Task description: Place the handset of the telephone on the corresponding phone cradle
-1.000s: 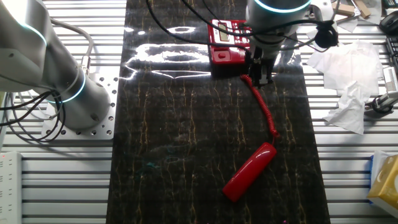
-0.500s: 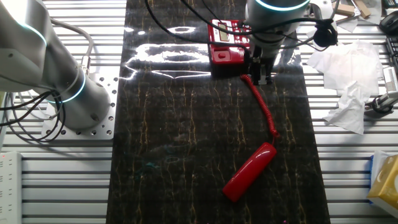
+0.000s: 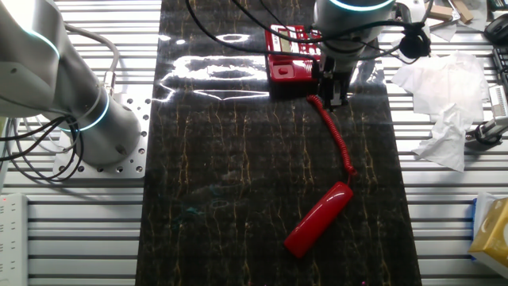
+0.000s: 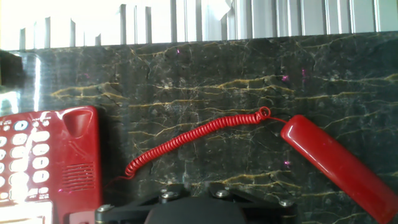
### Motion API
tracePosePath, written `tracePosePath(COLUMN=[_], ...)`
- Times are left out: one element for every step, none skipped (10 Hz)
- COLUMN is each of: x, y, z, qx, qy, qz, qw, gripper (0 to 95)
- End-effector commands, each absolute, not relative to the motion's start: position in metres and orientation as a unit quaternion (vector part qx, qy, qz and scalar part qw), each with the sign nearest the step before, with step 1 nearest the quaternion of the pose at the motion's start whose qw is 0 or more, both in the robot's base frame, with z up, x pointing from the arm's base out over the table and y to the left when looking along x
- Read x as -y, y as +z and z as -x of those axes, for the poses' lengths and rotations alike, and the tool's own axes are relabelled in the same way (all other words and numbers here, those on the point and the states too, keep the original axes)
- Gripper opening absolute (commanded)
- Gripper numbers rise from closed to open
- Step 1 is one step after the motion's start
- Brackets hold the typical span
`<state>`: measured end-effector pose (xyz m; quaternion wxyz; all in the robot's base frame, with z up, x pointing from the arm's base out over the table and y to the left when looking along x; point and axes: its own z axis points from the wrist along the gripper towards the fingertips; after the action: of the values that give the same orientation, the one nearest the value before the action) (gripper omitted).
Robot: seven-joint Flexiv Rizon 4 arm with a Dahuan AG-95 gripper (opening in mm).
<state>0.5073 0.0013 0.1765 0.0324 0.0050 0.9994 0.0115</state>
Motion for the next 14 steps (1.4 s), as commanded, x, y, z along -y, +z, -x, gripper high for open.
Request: tracePosePath(x=[-0.002, -0.001, -0.001, 0.0, 0.001, 0.002, 0.002, 0.003, 0.003, 0.002, 0.002, 0.002, 0.001, 0.002], y=[0.176, 0.176, 0.176, 0.176, 0.175, 0.175, 0.175, 0.174, 0.174, 0.174, 0.174, 0.173, 0.172, 0.17], z=[-0.509, -0.509, -0.509, -0.509, -0.51, -0.511, -0.512, -0.514, -0.517, -0.519, -0.521, -0.524, -0.528, -0.531], qx=[-0.999, -0.999, -0.999, -0.999, -0.999, -0.999, -0.999, -0.999, -0.999, -0.999, -0.999, -0.999, -0.999, -0.999], qy=[0.014, 0.015, 0.016, 0.017, 0.018, 0.024, 0.026, 0.028, 0.028, 0.028, 0.028, 0.029, 0.029, 0.029], qz=[-0.005, -0.004, -0.003, -0.002, -0.003, -0.005, -0.006, -0.005, -0.001, 0.0, 0.001, 0.002, 0.004, 0.01], qw=[0.031, 0.03, 0.03, 0.029, 0.029, 0.028, 0.028, 0.028, 0.029, 0.029, 0.029, 0.029, 0.029, 0.029], gripper=[38.0, 38.0, 38.0, 38.0, 38.0, 38.0, 57.0, 57.0, 57.0, 76.0, 76.0, 76.0, 76.0, 76.0])
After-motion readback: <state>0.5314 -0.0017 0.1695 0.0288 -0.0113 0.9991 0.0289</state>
